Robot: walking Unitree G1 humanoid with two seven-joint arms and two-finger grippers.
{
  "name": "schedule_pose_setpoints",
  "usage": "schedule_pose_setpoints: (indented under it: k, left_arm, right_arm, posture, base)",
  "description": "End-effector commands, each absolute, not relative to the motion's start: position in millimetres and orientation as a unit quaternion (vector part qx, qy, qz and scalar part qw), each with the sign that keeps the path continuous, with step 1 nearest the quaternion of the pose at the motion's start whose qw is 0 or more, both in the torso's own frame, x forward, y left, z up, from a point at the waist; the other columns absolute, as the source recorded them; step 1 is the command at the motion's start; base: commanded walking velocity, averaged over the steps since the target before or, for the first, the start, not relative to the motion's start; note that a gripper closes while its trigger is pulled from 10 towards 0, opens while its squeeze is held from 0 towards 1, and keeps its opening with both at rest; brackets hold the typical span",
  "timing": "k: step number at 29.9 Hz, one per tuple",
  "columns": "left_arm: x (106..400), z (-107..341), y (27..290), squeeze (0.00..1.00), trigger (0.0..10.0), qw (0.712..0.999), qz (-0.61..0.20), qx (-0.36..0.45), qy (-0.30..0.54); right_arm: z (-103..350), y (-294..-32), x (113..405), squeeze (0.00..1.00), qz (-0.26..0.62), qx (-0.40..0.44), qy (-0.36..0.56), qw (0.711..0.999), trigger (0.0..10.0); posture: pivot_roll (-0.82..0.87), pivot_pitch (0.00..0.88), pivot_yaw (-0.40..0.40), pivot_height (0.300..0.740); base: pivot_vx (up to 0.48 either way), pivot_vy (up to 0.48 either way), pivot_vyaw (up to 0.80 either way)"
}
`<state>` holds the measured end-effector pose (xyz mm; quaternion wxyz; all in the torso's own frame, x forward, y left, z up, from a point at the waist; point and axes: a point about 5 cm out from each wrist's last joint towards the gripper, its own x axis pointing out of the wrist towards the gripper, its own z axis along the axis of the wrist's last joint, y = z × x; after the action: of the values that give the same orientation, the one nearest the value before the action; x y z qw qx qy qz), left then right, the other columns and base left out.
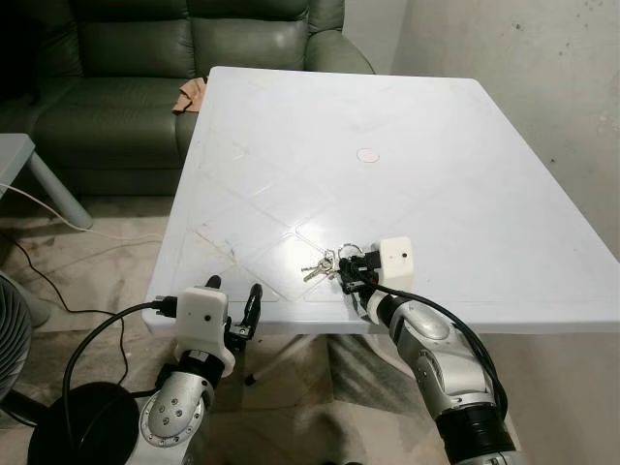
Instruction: Hang keys on a hook
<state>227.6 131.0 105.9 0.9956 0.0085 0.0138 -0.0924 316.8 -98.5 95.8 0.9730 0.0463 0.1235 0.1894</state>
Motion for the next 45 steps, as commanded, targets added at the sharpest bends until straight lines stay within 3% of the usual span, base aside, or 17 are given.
schedule_pose_setpoints:
  k: [1, 3, 4, 5, 10, 11, 12, 18, 22, 23, 32, 33, 34, 35, 45]
  left_arm:
    - [227.8, 110.7, 131.9, 0.0, 10.0, 0.996, -0.086, 0.011, 0.007]
    - [228.3, 111.0, 132.1, 0.0, 10.0, 0.996, -0.084, 0.011, 0.007]
    - [228.4, 111.0, 132.1, 0.0, 10.0, 0.996, -0.084, 0.011, 0.007]
    - [228.5, 111.0, 132.1, 0.0, 10.0, 0.996, -0.084, 0.011, 0.006]
    - [228.6, 111.0, 132.2, 0.0, 10.0, 0.996, -0.083, 0.012, 0.006]
    - [228.8, 111.0, 132.3, 0.0, 10.0, 0.997, -0.082, 0.012, 0.006]
    - [228.7, 111.0, 132.6, 0.0, 10.0, 0.997, -0.081, 0.012, 0.006]
    - [229.0, 111.2, 132.7, 0.0, 10.0, 0.997, -0.08, 0.012, 0.006]
    - [229.4, 111.5, 132.6, 0.0, 10.0, 0.997, -0.078, 0.013, 0.004]
    - [230.2, 111.7, 132.7, 0.0, 10.0, 0.997, -0.077, 0.014, 0.003]
    - [232.8, 112.6, 133.0, 0.0, 10.0, 0.997, -0.075, 0.014, 0.0]
    - [235.0, 113.7, 133.9, 0.0, 10.0, 0.997, -0.072, 0.012, -0.003]
    - [239.1, 115.8, 135.9, 0.0, 10.0, 0.998, -0.067, 0.009, -0.007]
    - [241.1, 117.1, 137.6, 0.0, 10.0, 0.998, -0.062, 0.007, -0.01]
    - [257.6, 136.5, 160.2, 0.0, 10.0, 0.998, -0.013, -0.023, -0.052]
  right_arm:
    - [101.0, -98.4, 319.4, 0.0, 0.185, 0.03, 0.114, 0.976, 0.0]
    - [100.2, -97.7, 319.6, 0.0, 0.183, 0.026, 0.117, 0.976, 0.0]
    - [100.1, -97.5, 319.7, 0.0, 0.184, 0.028, 0.118, 0.976, 0.7]
    - [98.8, -97.2, 320.4, 0.0, 0.174, 0.015, 0.124, 0.977, 3.4]
    - [97.9, -98.2, 321.6, 0.0, 0.163, 0.006, 0.122, 0.979, 1.9]
    - [98.5, -98.9, 321.4, 0.0, 0.164, 0.004, 0.119, 0.979, 0.0]
    - [98.0, -99.1, 321.3, 0.0, 0.163, 0.0, 0.123, 0.979, 0.6]
    - [99.6, -99.4, 321.1, 0.0, 0.165, 0.007, 0.114, 0.98, 0.0]
    - [115.3, -99.4, 317.3, 0.0, 0.201, 0.072, 0.043, 0.976, 0.0]
    - [123.8, -99.3, 314.8, 0.0, 0.235, 0.12, 0.014, 0.964, 0.0]
    - [141.6, -104.4, 312.3, 0.0, 0.264, 0.188, -0.057, 0.944, 0.0]
    - [151.7, -108.5, 314.7, 0.0, 0.254, 0.207, -0.081, 0.941, 1.8]
    - [167.5, -115.3, 317.5, 0.0, 0.24, 0.222, -0.121, 0.937, 7.6]
    - [171.9, -117.9, 319.2, 0.0, 0.229, 0.212, -0.131, 0.941, 10.0]
    - [186.3, -135.5, 323.9, 0.0, 0.153, 0.093, -0.183, 0.967, 10.0]
  posture:
    - [-0.01, 0.098, -0.054, 0.74]
    - [-0.01, 0.1, -0.055, 0.74]
    - [-0.01, 0.1, -0.055, 0.74]
    - [-0.01, 0.1, -0.055, 0.74]
    - [-0.01, 0.101, -0.056, 0.74]
    - [-0.01, 0.1, -0.056, 0.74]
    - [-0.01, 0.102, -0.056, 0.74]
    - [-0.01, 0.102, -0.055, 0.74]
    - [-0.01, 0.101, -0.055, 0.74]
    - [-0.01, 0.099, -0.055, 0.74]
    - [-0.02, 0.092, -0.053, 0.74]
    - [-0.02, 0.085, -0.05, 0.74]
    - [-0.03, 0.082, -0.05, 0.74]
    - [-0.03, 0.082, -0.05, 0.74]
    - [-0.03, 0.056, -0.045, 0.74]
  base:
    - [0.0, 0.0, 0.0]
    - [0.0, 0.0, 0.0]
    - [0.0, 0.0, 0.0]
    - [0.0, 0.0, 0.0]
    - [0.0, 0.0, 0.0]
    - [0.0, 0.0, 0.0]
    - [0.0, 0.0, 0.0]
    - [0.0, 0.0, 0.0]
    - [0.0, 0.0, 0.0]
    - [0.0, 0.0, 0.0]
    - [0.0, 0.0, 0.0]
    - [0.0, 0.0, 0.0]
    - [0.0, 0.0, 0.0]
    - [0.0, 0.0, 0.0]
    - [0.0, 0.0, 0.0]
